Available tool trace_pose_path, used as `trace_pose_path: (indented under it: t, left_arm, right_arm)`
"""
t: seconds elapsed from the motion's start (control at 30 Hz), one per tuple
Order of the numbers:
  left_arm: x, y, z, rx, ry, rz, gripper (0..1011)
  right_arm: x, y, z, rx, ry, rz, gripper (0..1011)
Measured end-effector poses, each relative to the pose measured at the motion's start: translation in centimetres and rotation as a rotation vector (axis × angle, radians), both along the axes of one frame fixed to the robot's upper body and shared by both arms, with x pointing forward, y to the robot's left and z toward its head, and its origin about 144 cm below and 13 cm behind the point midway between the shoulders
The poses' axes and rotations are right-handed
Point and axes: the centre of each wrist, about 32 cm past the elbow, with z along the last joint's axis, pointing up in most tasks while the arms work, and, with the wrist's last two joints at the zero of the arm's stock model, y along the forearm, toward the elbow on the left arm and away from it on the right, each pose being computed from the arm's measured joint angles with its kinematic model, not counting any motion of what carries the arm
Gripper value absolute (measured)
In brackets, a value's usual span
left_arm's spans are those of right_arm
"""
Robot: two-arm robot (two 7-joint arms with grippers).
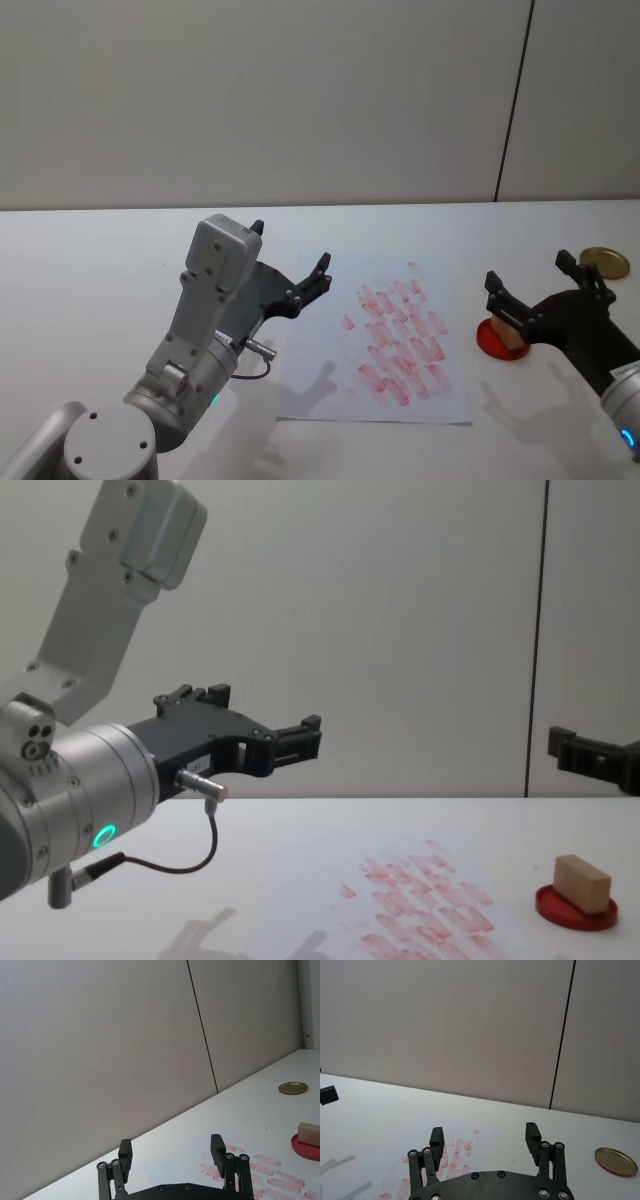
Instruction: Use the one hand to pick up the stamp and affix it onto the A4 paper.
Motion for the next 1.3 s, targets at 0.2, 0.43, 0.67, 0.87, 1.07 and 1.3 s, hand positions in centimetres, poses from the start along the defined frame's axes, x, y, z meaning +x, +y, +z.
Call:
trace_pose_path:
  t: [0.2, 0.43, 0.67, 0.87, 1.07, 1.3]
  left_arm:
    - [0.0, 0.0, 0.0, 0.000, 0.000, 0.000, 993]
    - [0.0, 0.0, 0.0, 0.000, 0.000, 0.000, 993]
    - [0.0, 0.0, 0.0, 0.000, 0.000, 0.000, 993]
    - [0.0, 0.0, 0.0, 0.000, 0.000, 0.000, 993]
    - [0.0, 0.0, 0.0, 0.000, 0.000, 0.000, 993]
    - [0.0, 0.0, 0.0, 0.000, 0.000, 0.000, 993]
  right_arm:
    - [0.3, -0.1, 0.2, -0.003, 0.006, -0.010, 1001]
    - [1.1, -0.5, 0.6, -0.009, 0.049, -0.045, 1001]
    - [2.4, -1.0, 0.9, -0.019, 0.124, -0.083, 1001]
    - [3.9, -1.4, 0.9, -0.029, 0.212, -0.107, 1001]
    - [5.1, -1.6, 0.7, -0.039, 0.288, -0.107, 1001]
    - [6.2, -1.4, 0.3, -0.051, 0.356, -0.088, 1001]
